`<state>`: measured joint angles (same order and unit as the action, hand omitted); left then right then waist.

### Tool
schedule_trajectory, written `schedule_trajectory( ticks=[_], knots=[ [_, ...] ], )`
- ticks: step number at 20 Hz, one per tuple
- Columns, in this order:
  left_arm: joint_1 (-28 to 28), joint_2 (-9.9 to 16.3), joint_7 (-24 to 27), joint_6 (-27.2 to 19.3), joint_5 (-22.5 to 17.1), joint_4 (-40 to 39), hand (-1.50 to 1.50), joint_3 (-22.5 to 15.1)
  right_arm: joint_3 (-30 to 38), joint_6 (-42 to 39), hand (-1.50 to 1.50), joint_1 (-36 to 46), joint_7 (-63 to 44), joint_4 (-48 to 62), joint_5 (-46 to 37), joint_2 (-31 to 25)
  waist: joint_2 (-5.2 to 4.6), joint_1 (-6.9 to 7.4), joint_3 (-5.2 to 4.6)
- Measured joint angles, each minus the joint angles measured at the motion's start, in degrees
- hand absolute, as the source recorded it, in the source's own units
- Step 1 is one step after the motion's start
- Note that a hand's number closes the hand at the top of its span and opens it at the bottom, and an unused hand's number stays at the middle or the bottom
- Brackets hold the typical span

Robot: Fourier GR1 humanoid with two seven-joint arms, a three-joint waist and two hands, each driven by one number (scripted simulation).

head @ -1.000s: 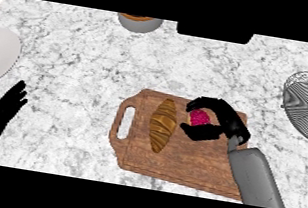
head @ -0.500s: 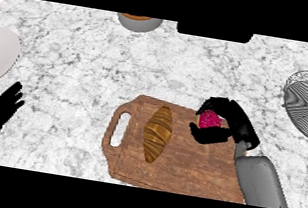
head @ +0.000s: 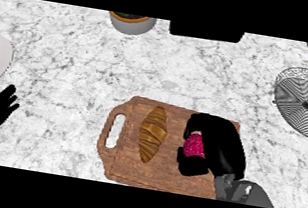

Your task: Pick the cupcake from the cutting board and place it in the tiered basket

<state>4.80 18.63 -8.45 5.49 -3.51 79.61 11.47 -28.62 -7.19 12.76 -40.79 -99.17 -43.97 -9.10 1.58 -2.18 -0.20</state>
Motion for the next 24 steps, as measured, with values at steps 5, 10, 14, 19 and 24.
schedule_trajectory(
  ticks=[5,10,14,19,24],
  knots=[
    [0.5,-0.5,-0.1,-0.8,0.4,0.4,0.00,0.1,-5.6,-2.0,1.50,-2.1,-10.7,-17.2,-11.7,-2.7,0.00,-0.80,0.15],
    [-0.3,-1.3,-0.8,-1.0,0.8,1.3,0.00,-0.8,-7.0,-6.7,1.50,-3.0,-16.9,-33.5,-19.7,-4.2,-0.60,0.15,0.18],
    [-0.6,-0.4,-1.0,0.7,0.3,1.2,0.00,-0.3,-2.6,-10.0,1.50,0.1,-17.2,-35.8,-20.5,-3.1,-1.09,1.22,0.16],
    [-1.5,-1.2,-0.3,0.2,1.3,0.6,0.00,-0.7,7.6,-13.9,1.50,6.6,-15.5,-35.3,-19.9,-0.7,-1.34,1.85,0.26],
    [-0.4,-1.6,-0.3,0.7,1.4,1.6,0.00,-0.7,20.1,-15.8,1.50,10.8,-10.7,-33.3,-14.2,-1.0,-1.45,2.21,0.31]
  ],
)
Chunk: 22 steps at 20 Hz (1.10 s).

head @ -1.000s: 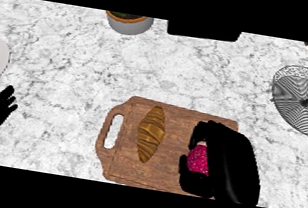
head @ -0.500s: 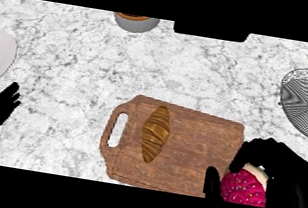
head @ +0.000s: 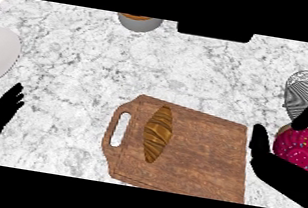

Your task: Pick the cupcake from the cutting board and place it in the tiered basket

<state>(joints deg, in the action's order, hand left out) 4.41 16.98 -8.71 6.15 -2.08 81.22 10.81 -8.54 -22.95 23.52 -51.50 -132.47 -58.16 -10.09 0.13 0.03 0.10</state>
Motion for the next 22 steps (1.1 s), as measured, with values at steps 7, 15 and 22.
schedule_trajectory(
  ticks=[7,15,22],
  knots=[
    [-2.5,0.3,0.9,0.7,0.5,-2.5,0.00,0.7,13.2,5.3,1.50,7.0,12.0,16.0,6.5,-5.2,-0.13,0.35,0.07],
    [-2.7,-0.2,1.1,0.8,0.9,-2.4,0.00,0.6,26.3,12.4,1.50,15.3,24.5,34.5,18.5,-7.9,-0.26,0.75,0.06],
    [-4.4,0.3,0.5,1.8,0.8,-4.0,0.00,1.4,29.9,17.8,1.50,23.4,34.6,54.7,20.9,-13.0,-0.33,0.86,-0.02]
  ],
)
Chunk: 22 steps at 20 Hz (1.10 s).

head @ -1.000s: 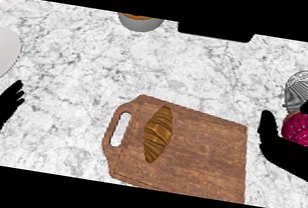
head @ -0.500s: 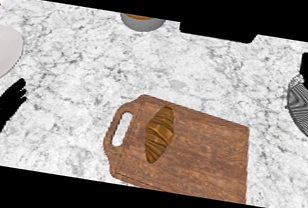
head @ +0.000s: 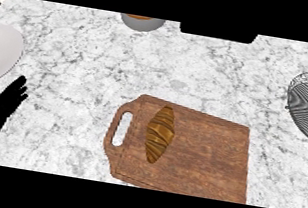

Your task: Pick the cupcake from the cutting board and place it in the tiered basket

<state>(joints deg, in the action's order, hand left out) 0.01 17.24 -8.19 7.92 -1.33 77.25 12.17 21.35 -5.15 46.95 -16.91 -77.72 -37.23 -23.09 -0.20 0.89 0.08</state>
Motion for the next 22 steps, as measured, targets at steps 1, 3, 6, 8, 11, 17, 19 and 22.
schedule_trajectory(
  ticks=[1,3,6,8,11,17,19,22],
  knots=[
    [0.0,0.0,0.0,-0.2,0.0,0.3,0.00,0.1,-1.9,-0.3,1.50,-0.7,1.1,0.2,-3.1,-2.4,-0.12,0.03,-0.06],
    [0.1,-0.1,0.3,-0.2,0.3,0.5,0.00,-0.1,-5.3,-0.7,1.50,-1.4,3.4,1.2,-8.6,-6.6,-0.28,0.24,-0.09],
    [0.4,-0.4,0.6,0.0,0.4,0.9,0.00,-0.5,-8.3,-0.4,1.50,-0.9,7.3,4.9,-14.0,-11.8,-0.32,0.55,-0.04],
    [0.2,-0.6,0.0,-0.4,0.5,1.2,0.00,-0.6,-10.0,0.2,1.50,-0.2,10.5,7.8,-16.8,-14.7,-0.31,0.66,-0.04],
    [-0.5,-0.6,-0.4,-0.5,0.7,0.7,0.00,-0.6,-11.6,1.4,1.50,2.1,15.9,13.5,-19.6,-18.2,-0.31,0.72,0.00],
    [0.4,-1.0,-1.0,-0.3,0.7,1.7,0.00,-0.5,-13.3,3.3,1.50,8.0,23.9,24.2,-23.1,-21.5,-0.11,0.52,-0.02],
    [0.7,-0.9,-0.5,0.0,0.7,1.7,0.00,-0.4,-14.2,2.7,1.50,10.2,25.8,27.2,-24.4,-22.7,-0.11,0.54,-0.03],
    [0.9,-1.2,-0.5,-0.2,1.1,1.9,0.00,-0.5,-15.3,3.3,1.50,12.2,27.8,32.1,-26.6,-23.0,-0.11,0.55,-0.03]
  ],
)
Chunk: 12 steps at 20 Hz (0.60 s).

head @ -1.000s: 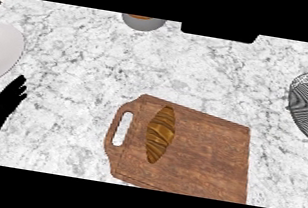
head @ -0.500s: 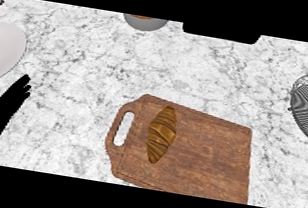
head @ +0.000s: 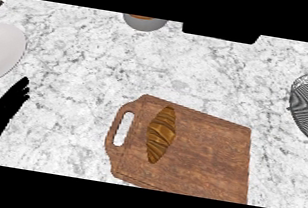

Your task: Pick the cupcake from the cutting board and place it in the tiered basket

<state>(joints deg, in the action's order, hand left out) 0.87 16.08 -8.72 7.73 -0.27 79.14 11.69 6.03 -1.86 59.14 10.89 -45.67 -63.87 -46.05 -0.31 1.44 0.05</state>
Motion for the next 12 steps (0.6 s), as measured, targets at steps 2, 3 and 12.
schedule_trajectory(
  ticks=[2,3,12],
  knots=[
    [0.2,-0.2,0.4,0.0,0.1,-0.1,0.00,0.1,0.2,-0.8,1.50,0.2,0.0,2.3,-0.4,-0.1,0.07,-0.17,0.02],
    [0.0,-0.3,0.5,-0.1,0.1,-0.4,0.00,0.1,0.2,-1.8,1.50,0.5,-0.8,3.8,-0.6,0.2,0.06,-0.15,0.05],
    [0.6,-0.6,0.6,-0.2,0.6,0.6,0.00,-0.1,1.5,-10.0,-1.50,2.0,-9.3,15.6,-2.6,-0.3,-0.04,0.03,0.07]
  ],
)
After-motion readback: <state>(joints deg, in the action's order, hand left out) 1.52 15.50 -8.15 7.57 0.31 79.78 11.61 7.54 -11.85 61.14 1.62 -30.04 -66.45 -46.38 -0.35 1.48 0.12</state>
